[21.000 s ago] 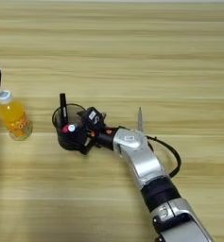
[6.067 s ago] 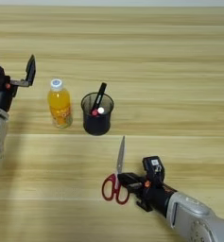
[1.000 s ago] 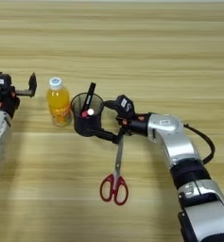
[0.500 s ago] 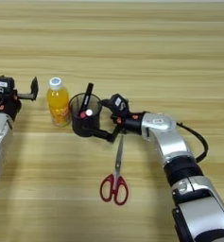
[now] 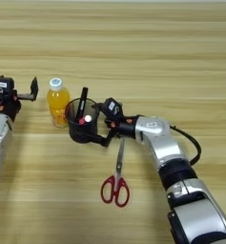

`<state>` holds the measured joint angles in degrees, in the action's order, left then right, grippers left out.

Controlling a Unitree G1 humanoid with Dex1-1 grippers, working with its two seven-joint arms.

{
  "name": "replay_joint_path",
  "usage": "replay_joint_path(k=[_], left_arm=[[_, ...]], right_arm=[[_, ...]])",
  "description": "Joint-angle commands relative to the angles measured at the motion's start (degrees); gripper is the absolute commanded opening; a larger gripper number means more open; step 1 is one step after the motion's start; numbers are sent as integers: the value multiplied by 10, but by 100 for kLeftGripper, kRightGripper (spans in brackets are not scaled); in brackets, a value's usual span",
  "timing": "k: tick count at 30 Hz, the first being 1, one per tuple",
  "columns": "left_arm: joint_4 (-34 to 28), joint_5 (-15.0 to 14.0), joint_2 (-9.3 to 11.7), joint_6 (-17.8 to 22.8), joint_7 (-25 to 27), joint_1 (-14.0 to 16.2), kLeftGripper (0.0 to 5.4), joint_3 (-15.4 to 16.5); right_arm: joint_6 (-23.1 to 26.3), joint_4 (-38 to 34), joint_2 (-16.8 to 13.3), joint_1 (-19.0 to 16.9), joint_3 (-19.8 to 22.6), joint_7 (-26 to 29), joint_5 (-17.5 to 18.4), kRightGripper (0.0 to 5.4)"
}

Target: Move the objects on the table

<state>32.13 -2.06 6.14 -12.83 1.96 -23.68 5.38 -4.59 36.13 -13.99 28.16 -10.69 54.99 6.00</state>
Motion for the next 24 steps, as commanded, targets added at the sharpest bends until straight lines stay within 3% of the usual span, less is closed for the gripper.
replay_joint_path(k=[1,10,15,24], left_arm=[[-2,7,5,-1,1,-7,540,-4],[-5,7,4,-1,1,-6,540,-4],[-5,7,4,-1,1,-6,540,-4],[-3,7,4,-3,0,-8,540,-3]], right_arm=[[-12,13,9,10,-3,-9,-10,538],[-18,15,16,3,-9,-4,-10,537],[-18,2,16,-4,-9,2,-5,490],[-3,-77,-8,-47,-16,64,14,472]])
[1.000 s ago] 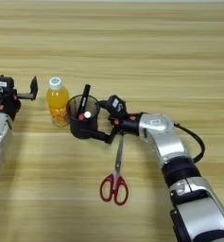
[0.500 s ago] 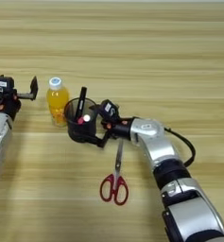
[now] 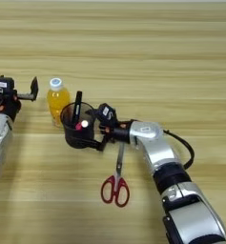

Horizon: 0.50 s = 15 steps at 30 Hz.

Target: Move the objects on the table

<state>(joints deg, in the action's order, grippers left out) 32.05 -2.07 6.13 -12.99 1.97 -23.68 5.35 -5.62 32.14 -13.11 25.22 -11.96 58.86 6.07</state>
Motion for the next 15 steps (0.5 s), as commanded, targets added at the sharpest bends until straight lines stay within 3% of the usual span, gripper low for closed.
replay_joint_path(k=[1,15], left_arm=[[-2,7,4,-2,0,-8,540,-3],[3,6,6,-4,2,-11,540,-2]], right_arm=[[10,-47,-20,-24,-4,32,16,472],[65,-222,-79,-125,-35,116,58,472]])
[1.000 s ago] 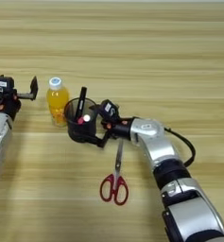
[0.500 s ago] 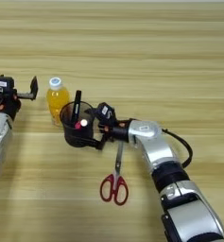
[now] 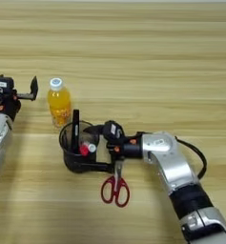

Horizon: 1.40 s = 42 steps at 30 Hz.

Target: Move the objects on the table

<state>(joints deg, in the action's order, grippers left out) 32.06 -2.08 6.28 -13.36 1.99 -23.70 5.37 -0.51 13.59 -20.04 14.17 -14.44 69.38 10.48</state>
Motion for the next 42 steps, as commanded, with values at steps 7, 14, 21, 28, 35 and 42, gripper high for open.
replay_joint_path(k=[7,14,21,28,35,42], left_arm=[[2,5,4,-1,2,-11,540,-2],[4,5,3,-2,2,-12,540,-3],[5,4,2,-4,2,-13,540,-3],[5,4,2,-4,3,-13,540,-3],[3,4,2,-4,3,-13,540,-4],[1,5,1,-4,2,-11,540,-5]], right_arm=[[37,-85,-16,-42,-44,34,28,472],[32,-75,-12,-36,-58,31,22,472],[28,-73,-19,-37,-63,34,19,501],[26,-75,-23,-37,-66,34,19,538],[24,-76,-31,-36,-64,38,20,538],[20,-75,-48,-37,-53,43,25,538]])
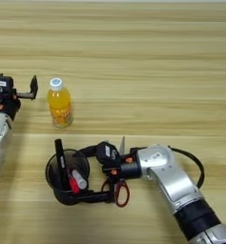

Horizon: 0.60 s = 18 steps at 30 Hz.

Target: Move the objects on the table

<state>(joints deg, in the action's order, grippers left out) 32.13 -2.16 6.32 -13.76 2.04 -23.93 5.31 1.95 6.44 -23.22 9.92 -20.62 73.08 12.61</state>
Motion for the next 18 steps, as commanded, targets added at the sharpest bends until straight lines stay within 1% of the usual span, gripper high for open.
replay_joint_path(k=[1,8,13,18], left_arm=[[0,5,0,0,2,-9,540,-4],[0,5,1,-1,3,-9,540,-4],[0,5,1,-1,3,-9,540,-4],[3,5,2,-2,4,-11,540,-3]], right_arm=[[-5,-4,-21,5,10,8,5,538],[-11,2,-44,-3,25,16,10,538],[-15,3,-63,-10,43,20,15,538],[-18,-4,-83,-22,68,20,29,538]])
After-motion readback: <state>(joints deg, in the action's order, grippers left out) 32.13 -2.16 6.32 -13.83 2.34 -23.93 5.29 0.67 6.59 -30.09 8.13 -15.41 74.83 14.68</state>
